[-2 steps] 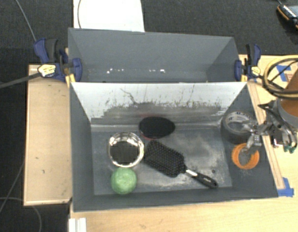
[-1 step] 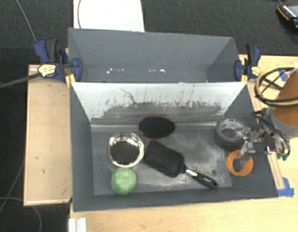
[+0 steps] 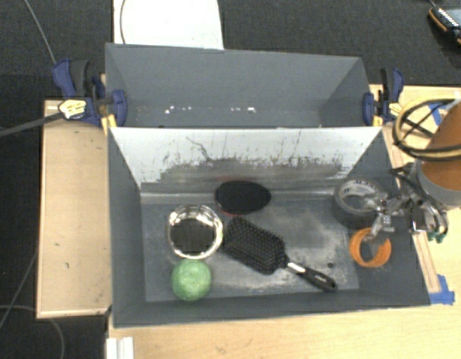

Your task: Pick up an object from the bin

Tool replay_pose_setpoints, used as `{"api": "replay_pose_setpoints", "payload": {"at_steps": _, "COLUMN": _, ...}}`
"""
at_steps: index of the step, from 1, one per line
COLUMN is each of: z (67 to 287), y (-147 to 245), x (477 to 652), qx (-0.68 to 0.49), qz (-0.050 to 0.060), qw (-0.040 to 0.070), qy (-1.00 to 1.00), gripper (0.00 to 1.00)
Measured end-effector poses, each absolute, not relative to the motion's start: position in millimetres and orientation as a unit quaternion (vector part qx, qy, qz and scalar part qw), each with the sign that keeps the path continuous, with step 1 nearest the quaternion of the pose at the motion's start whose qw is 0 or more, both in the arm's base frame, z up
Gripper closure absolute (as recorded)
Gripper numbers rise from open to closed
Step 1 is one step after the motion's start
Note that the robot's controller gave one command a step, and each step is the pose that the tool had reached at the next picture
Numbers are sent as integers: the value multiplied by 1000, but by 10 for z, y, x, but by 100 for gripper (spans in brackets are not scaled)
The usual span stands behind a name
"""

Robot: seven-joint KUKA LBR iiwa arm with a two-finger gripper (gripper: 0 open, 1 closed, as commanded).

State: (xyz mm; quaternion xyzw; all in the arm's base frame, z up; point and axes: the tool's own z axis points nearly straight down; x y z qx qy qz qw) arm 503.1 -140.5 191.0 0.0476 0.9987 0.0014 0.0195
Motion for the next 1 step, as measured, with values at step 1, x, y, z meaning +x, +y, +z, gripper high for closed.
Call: {"api": "replay_pose_setpoints", "payload": {"at_steps": 1, "z": 1915, "y": -1453, "x": 4997, "qx": 28, "qz": 1, "qw": 20, "qy": 999, "gripper": 100}}
